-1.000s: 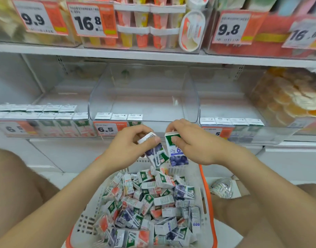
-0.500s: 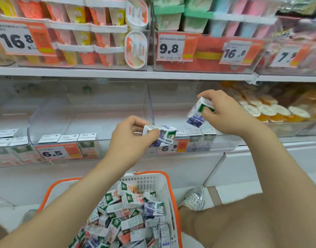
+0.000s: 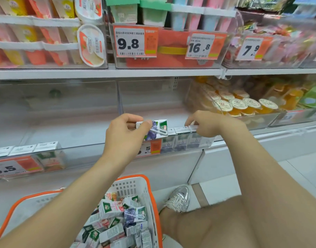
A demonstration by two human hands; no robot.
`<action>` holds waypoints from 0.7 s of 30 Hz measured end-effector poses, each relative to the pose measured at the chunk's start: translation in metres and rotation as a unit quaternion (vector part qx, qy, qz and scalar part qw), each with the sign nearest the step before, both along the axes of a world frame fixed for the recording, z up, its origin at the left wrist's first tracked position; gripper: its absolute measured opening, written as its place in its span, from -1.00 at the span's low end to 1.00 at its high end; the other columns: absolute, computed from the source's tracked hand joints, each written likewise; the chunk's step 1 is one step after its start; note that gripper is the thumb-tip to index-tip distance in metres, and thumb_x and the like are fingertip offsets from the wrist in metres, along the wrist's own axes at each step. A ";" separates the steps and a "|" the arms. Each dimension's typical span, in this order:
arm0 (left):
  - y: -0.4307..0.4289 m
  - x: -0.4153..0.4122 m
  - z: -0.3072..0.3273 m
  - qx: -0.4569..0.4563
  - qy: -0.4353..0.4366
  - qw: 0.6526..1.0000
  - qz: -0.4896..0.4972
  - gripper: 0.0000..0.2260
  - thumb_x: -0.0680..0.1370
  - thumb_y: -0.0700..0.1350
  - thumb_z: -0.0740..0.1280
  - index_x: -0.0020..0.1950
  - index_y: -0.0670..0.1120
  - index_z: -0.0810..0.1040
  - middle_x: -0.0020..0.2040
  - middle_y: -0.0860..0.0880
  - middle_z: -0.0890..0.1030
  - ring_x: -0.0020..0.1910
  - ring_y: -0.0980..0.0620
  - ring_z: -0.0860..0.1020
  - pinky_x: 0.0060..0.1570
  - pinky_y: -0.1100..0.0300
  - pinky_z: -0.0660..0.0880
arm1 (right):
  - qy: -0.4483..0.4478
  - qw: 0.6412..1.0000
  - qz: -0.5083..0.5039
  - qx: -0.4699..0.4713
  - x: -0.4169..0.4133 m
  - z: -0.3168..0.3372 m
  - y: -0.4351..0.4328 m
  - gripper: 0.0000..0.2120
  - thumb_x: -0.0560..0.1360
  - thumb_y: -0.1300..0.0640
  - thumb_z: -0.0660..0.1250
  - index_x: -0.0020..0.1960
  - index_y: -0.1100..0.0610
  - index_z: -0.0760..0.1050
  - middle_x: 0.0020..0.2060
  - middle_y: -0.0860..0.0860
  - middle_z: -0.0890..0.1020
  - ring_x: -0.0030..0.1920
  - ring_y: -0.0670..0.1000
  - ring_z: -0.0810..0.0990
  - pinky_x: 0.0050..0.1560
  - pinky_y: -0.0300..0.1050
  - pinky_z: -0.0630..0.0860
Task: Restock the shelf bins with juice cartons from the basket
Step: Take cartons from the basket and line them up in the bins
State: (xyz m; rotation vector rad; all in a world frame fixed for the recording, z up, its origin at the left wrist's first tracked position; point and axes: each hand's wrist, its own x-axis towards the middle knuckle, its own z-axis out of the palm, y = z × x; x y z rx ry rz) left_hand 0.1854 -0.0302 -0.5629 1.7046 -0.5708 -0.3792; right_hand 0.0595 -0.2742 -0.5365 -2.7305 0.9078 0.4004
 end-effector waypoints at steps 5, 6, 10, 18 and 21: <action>-0.002 0.001 0.002 -0.003 0.000 1.000 -0.004 -0.86 0.59 0.12 0.44 0.01 0.08 0.68 -0.11 0.05 0.75 -0.14 0.05 0.67 -0.25 0.11 0.57 | -0.039 0.997 -0.026 0.059 -0.001 -0.004 -0.005 -0.49 0.55 0.30 0.15 0.42 0.01 0.56 0.47 0.04 0.50 0.43 0.07 0.49 0.44 0.04 0.44; -0.003 0.001 0.004 -0.004 0.000 1.000 -0.002 -0.86 0.60 0.13 0.43 0.00 0.08 0.68 -0.12 0.06 0.75 -0.15 0.07 0.66 -0.24 0.13 0.57 | -0.046 0.997 -0.028 0.058 0.000 -0.005 -0.004 -0.50 0.54 0.28 0.18 0.42 0.02 0.56 0.45 0.04 0.52 0.42 0.08 0.50 0.43 0.05 0.45; -0.006 -0.003 0.012 -0.021 0.048 0.998 -0.016 -0.78 0.64 0.12 0.38 0.02 0.00 0.70 -0.11 0.03 0.77 -0.08 0.00 0.72 -0.02 0.08 0.64 | -0.236 0.970 -0.014 0.054 -0.001 0.006 0.006 -0.39 0.37 0.33 0.24 0.34 -0.10 0.58 0.33 -0.07 0.61 0.39 -0.02 0.55 0.38 0.05 0.51; -0.023 -0.009 0.042 -0.103 0.321 0.938 -0.083 -0.67 0.67 0.03 0.36 0.11 -0.26 0.65 -0.10 -0.19 0.76 -0.19 -0.04 0.75 -0.13 0.12 0.69 | -0.383 0.818 0.100 0.416 -0.022 0.027 0.036 -0.53 0.54 0.37 0.46 0.42 0.20 0.51 0.32 0.18 0.64 0.31 0.24 0.62 0.34 0.19 0.55; -0.031 -0.008 0.039 0.023 0.140 0.986 -0.087 -0.55 0.72 0.19 0.19 0.08 -0.14 0.69 -0.11 -0.10 0.76 -0.26 -0.05 0.69 -0.20 0.05 0.65 | -0.411 0.820 0.021 0.398 -0.025 0.030 0.032 -0.74 0.63 0.19 0.40 0.31 0.17 0.59 0.17 0.21 0.70 0.13 0.18 0.67 0.14 0.09 0.58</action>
